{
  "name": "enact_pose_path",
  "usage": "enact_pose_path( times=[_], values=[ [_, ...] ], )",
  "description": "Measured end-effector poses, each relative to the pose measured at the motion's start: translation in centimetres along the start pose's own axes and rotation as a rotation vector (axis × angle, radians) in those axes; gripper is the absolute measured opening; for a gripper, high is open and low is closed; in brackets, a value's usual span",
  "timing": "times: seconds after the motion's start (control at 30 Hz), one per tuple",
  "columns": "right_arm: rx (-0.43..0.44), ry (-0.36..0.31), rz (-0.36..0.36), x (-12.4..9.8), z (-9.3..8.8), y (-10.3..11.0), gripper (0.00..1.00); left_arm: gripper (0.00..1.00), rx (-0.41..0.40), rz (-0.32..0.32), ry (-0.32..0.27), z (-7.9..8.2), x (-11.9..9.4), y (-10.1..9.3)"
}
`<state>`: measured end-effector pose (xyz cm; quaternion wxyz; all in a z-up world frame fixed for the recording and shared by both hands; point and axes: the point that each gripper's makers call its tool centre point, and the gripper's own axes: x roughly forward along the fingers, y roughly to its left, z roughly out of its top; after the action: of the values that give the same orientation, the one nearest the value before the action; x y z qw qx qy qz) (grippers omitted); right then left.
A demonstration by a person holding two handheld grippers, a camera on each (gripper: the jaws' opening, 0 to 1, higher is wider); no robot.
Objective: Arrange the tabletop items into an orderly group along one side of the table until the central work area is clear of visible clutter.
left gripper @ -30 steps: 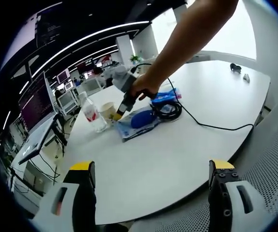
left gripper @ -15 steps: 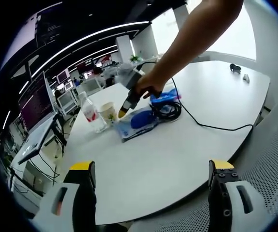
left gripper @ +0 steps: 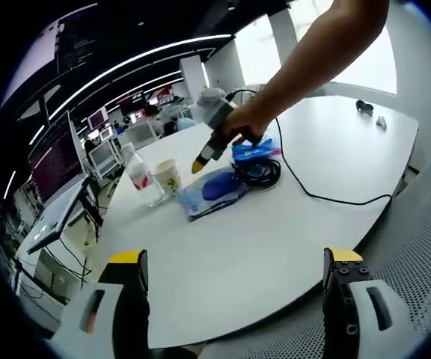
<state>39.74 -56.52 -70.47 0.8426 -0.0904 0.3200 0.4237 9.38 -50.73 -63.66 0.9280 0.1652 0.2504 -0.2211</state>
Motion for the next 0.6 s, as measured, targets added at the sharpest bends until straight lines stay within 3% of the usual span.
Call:
enact_pose_path(
  times=[0.3,0.6],
  values=[
    [0.006,-0.02,0.001,-1.7,-0.6,-0.1,0.29,0.97,0.006,-0.003,-0.004,0.0,0.0,-0.1],
    [-0.008,-0.03,0.006,-3.4,-1.6,0.3,0.42,0.97,0.01,-0.004,-0.006,0.1,0.0,-0.1]
  ],
)
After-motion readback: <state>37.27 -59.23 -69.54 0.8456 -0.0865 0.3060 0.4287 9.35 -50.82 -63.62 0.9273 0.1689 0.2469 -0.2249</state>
